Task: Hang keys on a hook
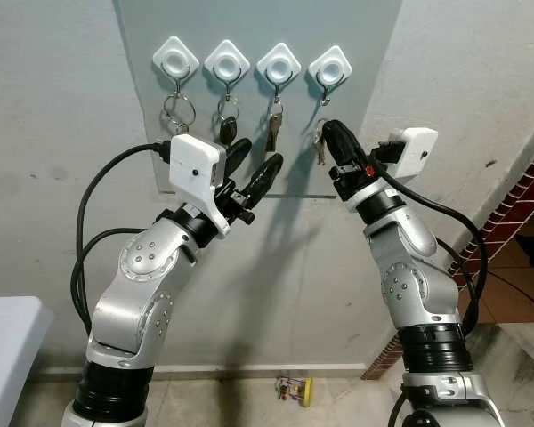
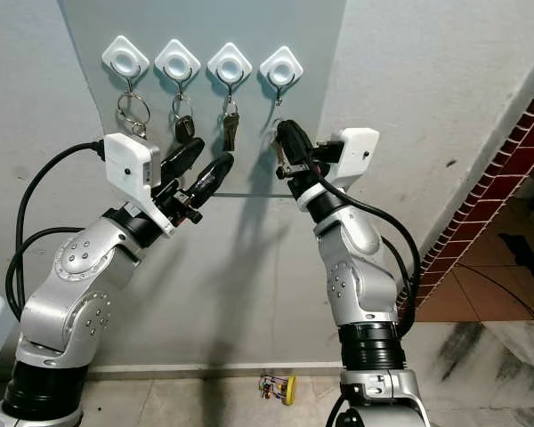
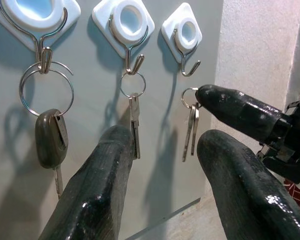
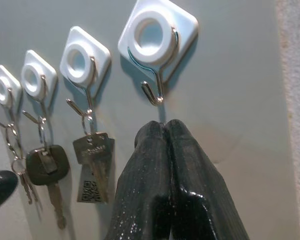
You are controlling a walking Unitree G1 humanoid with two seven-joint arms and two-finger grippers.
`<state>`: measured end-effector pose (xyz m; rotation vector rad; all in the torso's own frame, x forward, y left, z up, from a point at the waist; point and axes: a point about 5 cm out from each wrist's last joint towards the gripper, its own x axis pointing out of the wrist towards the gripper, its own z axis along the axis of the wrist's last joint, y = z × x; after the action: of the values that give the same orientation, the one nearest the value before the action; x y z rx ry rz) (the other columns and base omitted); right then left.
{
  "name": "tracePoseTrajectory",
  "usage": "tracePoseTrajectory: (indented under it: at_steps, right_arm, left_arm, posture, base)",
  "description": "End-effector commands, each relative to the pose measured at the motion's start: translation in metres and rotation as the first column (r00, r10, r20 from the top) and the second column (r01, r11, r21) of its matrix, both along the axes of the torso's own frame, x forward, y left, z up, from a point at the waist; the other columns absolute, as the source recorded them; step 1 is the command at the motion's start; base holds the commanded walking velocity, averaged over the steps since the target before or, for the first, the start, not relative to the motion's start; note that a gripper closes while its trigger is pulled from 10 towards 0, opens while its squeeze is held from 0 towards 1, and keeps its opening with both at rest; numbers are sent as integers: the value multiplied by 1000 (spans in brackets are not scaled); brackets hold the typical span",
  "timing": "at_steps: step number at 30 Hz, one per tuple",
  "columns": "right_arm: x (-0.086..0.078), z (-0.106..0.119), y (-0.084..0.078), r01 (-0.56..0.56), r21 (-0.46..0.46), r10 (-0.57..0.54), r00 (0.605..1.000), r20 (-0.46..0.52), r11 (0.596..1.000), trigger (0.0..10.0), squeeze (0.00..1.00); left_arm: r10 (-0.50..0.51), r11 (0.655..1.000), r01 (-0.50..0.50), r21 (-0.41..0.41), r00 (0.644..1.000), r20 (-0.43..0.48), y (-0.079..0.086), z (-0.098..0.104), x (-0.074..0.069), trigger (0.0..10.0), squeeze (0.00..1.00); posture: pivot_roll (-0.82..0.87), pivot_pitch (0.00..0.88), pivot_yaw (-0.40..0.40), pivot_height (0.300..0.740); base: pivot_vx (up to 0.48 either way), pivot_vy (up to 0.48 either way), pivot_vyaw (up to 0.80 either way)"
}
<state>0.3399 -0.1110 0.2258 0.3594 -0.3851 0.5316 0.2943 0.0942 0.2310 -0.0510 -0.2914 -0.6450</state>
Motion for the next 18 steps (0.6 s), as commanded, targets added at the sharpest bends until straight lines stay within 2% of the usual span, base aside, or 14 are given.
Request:
tracePoseTrajectory:
  at_steps: [1,9,18]
  right_arm:
    - [-3,11,0,-16,10,15,998,54,1000,10000,0]
    - [-2,24,2,-27,52,22,995,97,998,10000,0]
    - [2,29,1,-22,66,15,995,103,998,10000,0]
  left_arm:
    - [-4,1000,4,-1,1000,9,-1,3,-2,10000,0]
    - [-2,1000,2,0,1000,7,-1,3,-2,10000,0]
    - [0,1000,0,0,1000,6,-1,3,-2,10000,0]
  posture:
    - [-102,14,-36,740]
    - [-100,13,-37,740]
    - [-98,15,-38,740]
  base:
    - [0,0,0]
    - [0,0,0]
    - [0,0,0]
